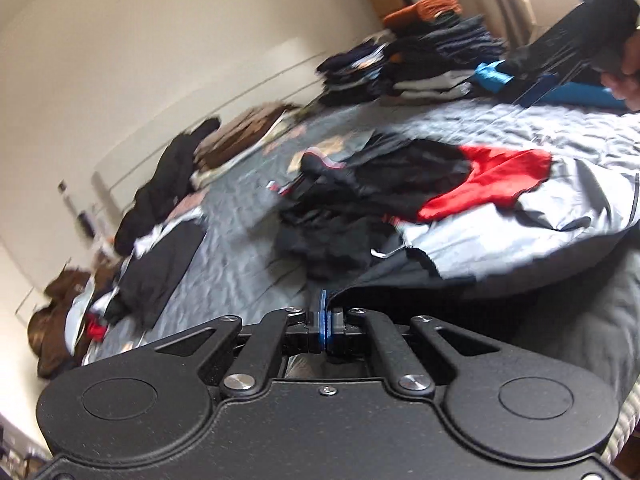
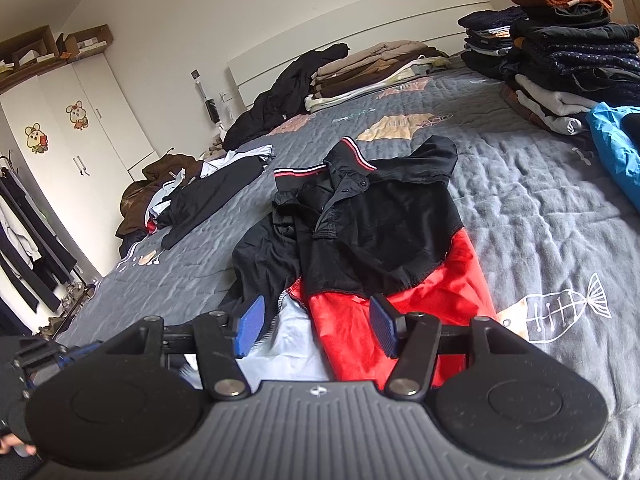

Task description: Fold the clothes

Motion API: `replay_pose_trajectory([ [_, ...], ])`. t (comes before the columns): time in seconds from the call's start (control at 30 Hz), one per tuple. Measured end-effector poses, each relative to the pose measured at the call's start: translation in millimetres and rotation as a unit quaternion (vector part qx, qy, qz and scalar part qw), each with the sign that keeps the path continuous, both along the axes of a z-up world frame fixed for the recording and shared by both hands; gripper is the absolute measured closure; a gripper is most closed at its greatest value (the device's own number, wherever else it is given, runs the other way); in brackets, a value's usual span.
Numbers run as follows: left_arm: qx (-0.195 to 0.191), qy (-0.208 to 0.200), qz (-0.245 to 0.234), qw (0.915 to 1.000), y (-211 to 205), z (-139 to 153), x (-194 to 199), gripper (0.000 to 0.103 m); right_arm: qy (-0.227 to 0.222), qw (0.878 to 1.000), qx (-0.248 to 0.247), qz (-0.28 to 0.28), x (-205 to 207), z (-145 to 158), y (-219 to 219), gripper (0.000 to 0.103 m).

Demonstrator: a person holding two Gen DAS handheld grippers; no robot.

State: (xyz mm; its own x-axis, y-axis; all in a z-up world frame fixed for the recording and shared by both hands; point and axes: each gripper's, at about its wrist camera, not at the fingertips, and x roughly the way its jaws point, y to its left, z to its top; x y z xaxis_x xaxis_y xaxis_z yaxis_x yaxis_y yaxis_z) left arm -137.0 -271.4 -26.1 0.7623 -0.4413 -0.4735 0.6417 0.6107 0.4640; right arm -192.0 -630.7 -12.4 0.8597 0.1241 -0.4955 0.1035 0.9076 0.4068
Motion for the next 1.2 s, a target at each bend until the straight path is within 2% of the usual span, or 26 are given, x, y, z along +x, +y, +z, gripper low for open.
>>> replay_pose_trajectory([
  [0.1, 0.055, 0.023, 0.030, 0.9977, 6, -15, 10, 0.102, -0.001, 1.000, 0.000, 0.003, 1, 1, 3, 0.045],
  [0.23, 0.106, 0.043, 0.019, 0.9932, -4, -41, 1, 0.099, 0.000, 1.000, 0.001, 0.007, 4, 1, 7, 0.045],
  [0.3, 0.129, 0.030, -0.009, 0.9912, -12, -51, -14, 0.086, 0.001, 1.000, 0.002, 0.011, 7, 1, 10, 0.045],
  [0.37, 0.160, -0.007, -0.040, 0.9863, -18, -61, -34, 0.045, 0.003, 1.000, 0.002, 0.017, 9, 0, 13, 0.045],
  [0.4, 0.172, -0.025, -0.057, 0.9832, -14, -66, -45, 0.038, 0.004, 1.000, 0.001, 0.020, 10, 0, 15, 0.045],
  [0.43, 0.184, -0.042, -0.072, 0.9793, -10, -70, -56, 0.035, 0.006, 1.000, 0.000, 0.023, 10, -1, 17, 0.045],
  [0.57, 0.217, -0.107, -0.113, 0.9636, -3, -84, -82, 0.035, 0.014, 0.999, -0.003, 0.031, 11, -5, 19, 0.045],
  [0.67, 0.233, -0.135, -0.137, 0.9533, -1, -92, -96, 0.035, 0.024, 0.999, -0.006, 0.032, 9, -10, 19, 0.045],
  [0.83, 0.283, -0.173, -0.173, 0.9274, -14, -120, -98, 0.035, 0.026, 0.999, -0.007, 0.030, 6, -10, 20, 0.045],
  [0.87, 0.287, -0.177, -0.177, 0.9247, -17, -124, -96, 0.035, 0.024, 0.999, -0.006, 0.031, 6, -9, 21, 0.045],
  [0.9, 0.285, -0.177, -0.177, 0.9254, -21, -127, -93, 0.036, 0.022, 0.999, -0.006, 0.033, 6, -7, 22, 0.045],
  [1.0, 0.267, -0.160, -0.173, 0.9343, -32, -126, -84, 0.043, 0.016, 0.999, -0.007, 0.037, 6, -5, 26, 0.045],
  [1.03, 0.262, -0.154, -0.174, 0.9367, -35, -126, -82, 0.049, 0.016, 0.999, -0.007, 0.038, 7, -4, 26, 0.045],
  [1.1, 0.247, -0.139, -0.175, 0.9427, -39, -124, -79, 0.070, 0.017, 0.999, -0.006, 0.039, 9, -5, 27, 0.045],
  [1.13, 0.238, -0.130, -0.176, 0.9463, -41, -122, -78, 0.090, 0.017, 0.999, -0.006, 0.040, 10, -5, 27, 0.045],
  [1.17, 0.229, -0.120, -0.176, 0.9499, -42, -120, -77, 0.097, 0.018, 0.999, -0.006, 0.040, 11, -5, 28, 0.045],
  [1.2, 0.207, -0.106, -0.171, 0.9575, -41, -113, -75, 0.097, 0.018, 0.999, -0.006, 0.040, 11, -6, 28, 0.045],
])
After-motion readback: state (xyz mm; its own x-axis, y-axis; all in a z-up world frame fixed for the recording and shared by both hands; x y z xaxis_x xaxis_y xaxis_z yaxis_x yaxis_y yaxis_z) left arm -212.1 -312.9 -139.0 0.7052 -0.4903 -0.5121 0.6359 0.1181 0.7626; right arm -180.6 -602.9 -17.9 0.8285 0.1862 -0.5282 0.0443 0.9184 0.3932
